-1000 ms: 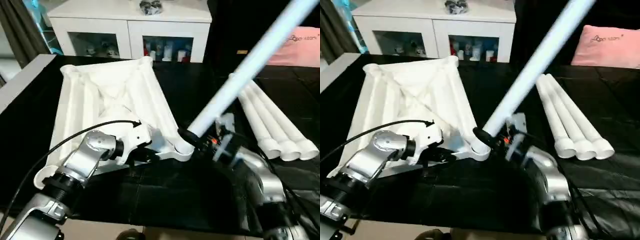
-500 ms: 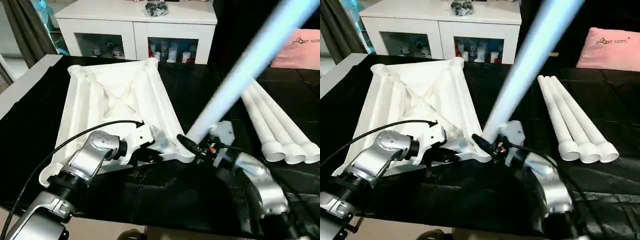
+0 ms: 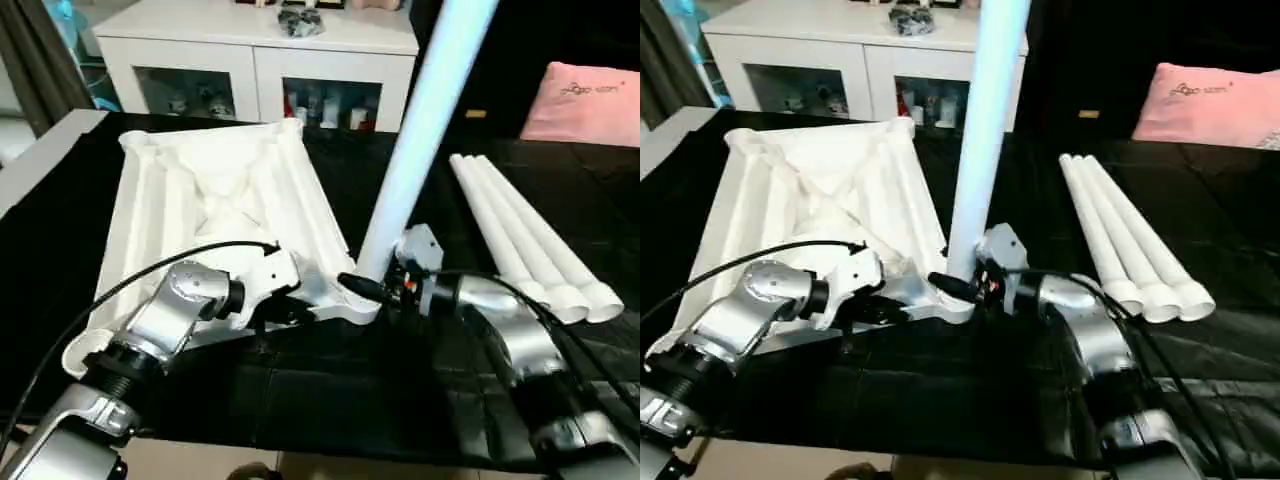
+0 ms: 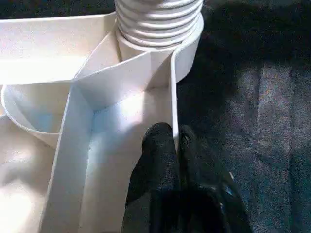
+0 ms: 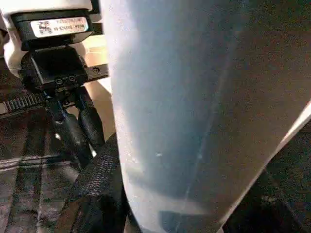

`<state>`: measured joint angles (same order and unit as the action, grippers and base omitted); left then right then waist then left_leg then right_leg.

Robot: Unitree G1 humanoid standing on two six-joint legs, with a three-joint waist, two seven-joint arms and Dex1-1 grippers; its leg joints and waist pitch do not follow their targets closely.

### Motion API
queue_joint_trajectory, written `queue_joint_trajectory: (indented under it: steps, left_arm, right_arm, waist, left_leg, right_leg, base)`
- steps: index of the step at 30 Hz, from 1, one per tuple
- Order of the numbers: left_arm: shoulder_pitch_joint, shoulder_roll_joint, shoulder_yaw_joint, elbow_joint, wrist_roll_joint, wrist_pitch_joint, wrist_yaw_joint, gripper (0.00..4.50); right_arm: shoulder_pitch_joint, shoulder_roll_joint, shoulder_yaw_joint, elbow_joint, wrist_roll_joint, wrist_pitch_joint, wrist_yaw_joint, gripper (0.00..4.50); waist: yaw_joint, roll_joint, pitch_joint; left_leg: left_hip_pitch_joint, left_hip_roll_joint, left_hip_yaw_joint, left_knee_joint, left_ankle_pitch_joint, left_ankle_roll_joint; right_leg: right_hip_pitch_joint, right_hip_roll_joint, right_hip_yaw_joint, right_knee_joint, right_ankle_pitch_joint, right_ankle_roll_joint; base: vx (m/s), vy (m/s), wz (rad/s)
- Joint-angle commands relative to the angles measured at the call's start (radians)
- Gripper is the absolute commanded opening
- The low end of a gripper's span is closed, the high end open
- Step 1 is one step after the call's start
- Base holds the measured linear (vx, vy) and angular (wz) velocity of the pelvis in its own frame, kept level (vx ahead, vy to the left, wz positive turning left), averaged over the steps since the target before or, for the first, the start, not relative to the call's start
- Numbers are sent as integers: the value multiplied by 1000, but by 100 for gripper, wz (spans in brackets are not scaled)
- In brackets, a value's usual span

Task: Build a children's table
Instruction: Insert table leg to table base

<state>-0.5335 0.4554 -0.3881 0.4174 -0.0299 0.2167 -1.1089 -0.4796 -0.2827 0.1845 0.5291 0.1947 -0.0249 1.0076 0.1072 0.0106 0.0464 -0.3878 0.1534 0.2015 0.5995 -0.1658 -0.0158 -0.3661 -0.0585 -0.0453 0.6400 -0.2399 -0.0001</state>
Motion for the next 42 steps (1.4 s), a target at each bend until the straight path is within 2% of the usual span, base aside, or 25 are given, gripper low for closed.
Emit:
queue_joint_trajectory:
  steps: [1,2,3,4,5,7,8,13,14,16,17,19,20,23,27,32,36,40,42]
  left_arm:
    - [-22,1,32,-29,-8,-42,-11,0]
    - [-22,1,32,-29,-8,-42,-11,0]
    - [-23,7,26,-32,-8,-46,-22,0]
    - [-24,8,24,-32,-7,-48,-25,0]
    - [-26,9,22,-30,-7,-50,-28,0]
    - [-30,8,19,-24,-5,-54,-32,0]
    - [-32,8,17,-20,-5,-57,-35,0]
    - [-37,6,8,-13,0,-67,-51,0]
    - [-36,7,3,-14,-2,-72,-68,0]
    - [-35,12,-4,-17,-4,-81,-89,0]
    - [-33,16,-9,-22,-7,-88,-107,0]
    - [-30,23,-17,-29,-9,-96,-130,0]
    - [-29,35,-30,-37,-7,-108,-163,0]
    - [-34,41,-40,-35,-2,-120,-184,0]
    - [-44,45,-45,-24,1,-133,-210,0]
    - [-56,45,-49,12,25,-148,-209,0]
    - [-65,26,-34,41,31,-137,-161,0]
    - [-66,10,-12,46,24,-105,-121,0]
    - [-72,-9,20,46,15,-53,-54,0]
  right_arm:
    - [41,-1,41,107,-39,42,21,193]
    - [41,-1,41,107,-39,42,21,193]
    - [48,-2,18,121,-19,51,24,193]
    - [55,-7,12,126,-18,44,23,193]
    - [60,-11,10,131,-20,37,25,193]
    - [72,-18,10,132,-26,24,27,193]
    - [80,-20,10,126,-26,21,30,193]
    - [113,-34,20,88,-29,8,46,193]
    - [121,-42,35,71,-37,-3,68,193]
    - [126,-49,51,54,-41,-7,90,193]
    - [127,-51,57,47,-41,-5,102,193]
    - [127,-54,65,39,-37,1,122,193]
    - [126,-59,78,32,-28,9,164,193]
    - [125,-63,87,32,-23,16,196,193]
    - [121,-66,94,54,-29,8,210,193]
    - [127,-66,101,41,-31,11,213,193]
    - [137,-56,85,37,-30,20,190,193]
    - [143,-42,67,43,-37,25,134,193]
    - [132,-20,43,74,-70,21,8,193]
  waist:
    - [-5,-5,-41]
    - [-4,-5,-41]
    - [-1,17,-40]
    - [-5,10,-39]
    - [-4,14,-41]
    - [-5,12,-43]
    - [-4,22,-44]
    - [-4,22,-47]
    - [-3,26,-48]
    - [-2,23,-50]
    - [0,21,-53]
    - [2,21,-54]
    - [3,17,-55]
    - [7,18,-53]
    - [6,18,-50]
    - [6,18,-51]
    - [5,17,-49]
    - [3,18,-45]
    - [-1,19,-42]
  left_leg:
    - [35,94,-58,-91,-399,-30]
    - [35,94,-57,-91,-398,-30]
    - [37,94,-61,-90,-409,-36]
    - [40,95,-60,-92,-436,-44]
    - [42,95,-61,-93,-442,-49]
    - [42,96,-61,-97,-448,-55]
    - [42,96,-60,-97,-446,-59]
    - [40,96,-58,-102,-433,-53]
    - [40,95,-58,-101,-427,-51]
    - [39,95,-55,-100,-405,-43]
    - [35,95,-53,-100,-365,-26]
    - [33,96,-52,-98,-337,-13]
    - [32,96,-49,-96,-315,2]
    - [31,97,-49,-95,-312,13]
    - [36,100,-51,-100,-351,-8]
    - [38,99,-50,-101,-363,-21]
    - [39,100,-51,-102,-369,-23]
    - [46,101,-53,-106,-421,-41]
    - [50,101,-57,-110,-464,-60]
  right_leg:
    - [-2,-119,62,-114,-389,-191]
    - [-2,-119,63,-114,-388,-191]
    - [-4,-121,64,-113,-388,-194]
    - [-5,-119,63,-118,-392,-196]
    - [-4,-118,63,-116,-384,-198]
    - [-3,-114,61,-113,-351,-204]
    - [-1,-113,61,-109,-298,-217]
    - [5,-109,58,-106,-228,-227]
    - [7,-109,58,-104,-211,-232]
    - [9,-108,57,-103,-175,-237]
    - [15,-107,55,-99,-130,-244]
    - [17,-107,54,-97,-100,-248]
    - [18,-108,53,-94,-76,-255]
    - [18,-110,53,-97,-99,-256]
    - [14,-111,53,-101,-169,-251]
    - [13,-111,55,-102,-168,-247]
    - [12,-113,55,-103,-177,-247]
    - [7,-114,57,-111,-241,-236]
    - [2,-116,58,-115,-294,-227]
  base:
    - [0,0,0]
    - [0,0,0]
    - [0,0,0]
    - [0,0,0]
    - [0,0,0]
    - [0,0,0]
    - [0,0,0]
    - [0,0,0]
    - [0,0,0]
    - [0,0,0]
    - [0,0,0]
    - [0,0,0]
    - [0,0,0]
    - [0,0,0]
    - [0,0,0]
    - [0,0,0]
    - [0,0,0]
    - [0,0,0]
    - [0,0,0]
